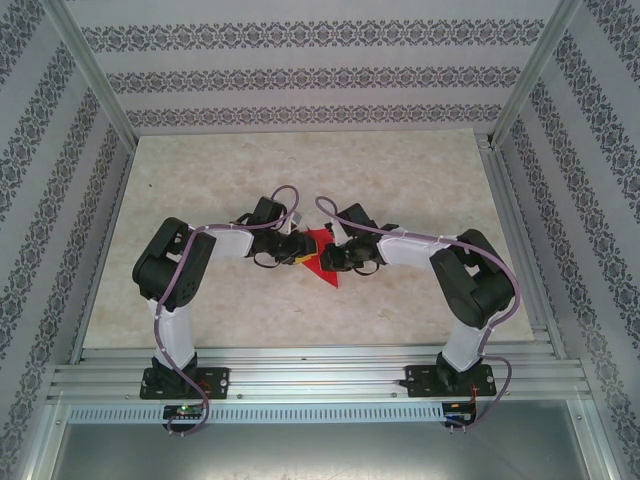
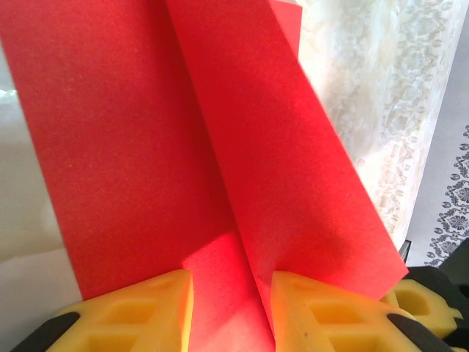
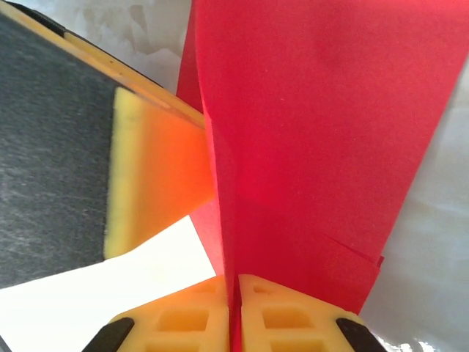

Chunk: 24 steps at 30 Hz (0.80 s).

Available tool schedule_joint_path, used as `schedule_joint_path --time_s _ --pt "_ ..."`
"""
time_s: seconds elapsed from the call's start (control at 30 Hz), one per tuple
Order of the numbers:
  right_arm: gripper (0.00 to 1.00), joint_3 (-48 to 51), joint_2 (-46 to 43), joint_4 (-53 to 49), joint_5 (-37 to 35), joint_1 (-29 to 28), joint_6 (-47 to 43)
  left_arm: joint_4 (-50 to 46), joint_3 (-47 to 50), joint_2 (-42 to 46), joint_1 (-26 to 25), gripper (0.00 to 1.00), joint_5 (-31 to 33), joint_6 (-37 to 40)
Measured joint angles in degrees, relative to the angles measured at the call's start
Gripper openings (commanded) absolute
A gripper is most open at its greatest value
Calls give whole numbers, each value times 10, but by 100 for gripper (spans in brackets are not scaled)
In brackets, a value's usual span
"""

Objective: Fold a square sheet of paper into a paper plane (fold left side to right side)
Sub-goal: Fourth fold the wing at the center of the table.

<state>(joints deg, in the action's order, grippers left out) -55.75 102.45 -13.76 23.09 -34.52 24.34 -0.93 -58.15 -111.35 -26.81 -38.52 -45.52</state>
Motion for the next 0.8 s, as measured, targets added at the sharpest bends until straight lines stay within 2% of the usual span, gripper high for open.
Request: schedule_joint_path --time_s 0.4,0.57,0.8 --pt "13 32 14 55 47 31 15 -1 -1 0 -1 37 0 4" --pt "15 37 14 64 59 41 17 -8 -7 -1 -2 41 0 5" --pt "21 37 14 70 72 43 19 -32 -22 -7 -3 42 0 6"
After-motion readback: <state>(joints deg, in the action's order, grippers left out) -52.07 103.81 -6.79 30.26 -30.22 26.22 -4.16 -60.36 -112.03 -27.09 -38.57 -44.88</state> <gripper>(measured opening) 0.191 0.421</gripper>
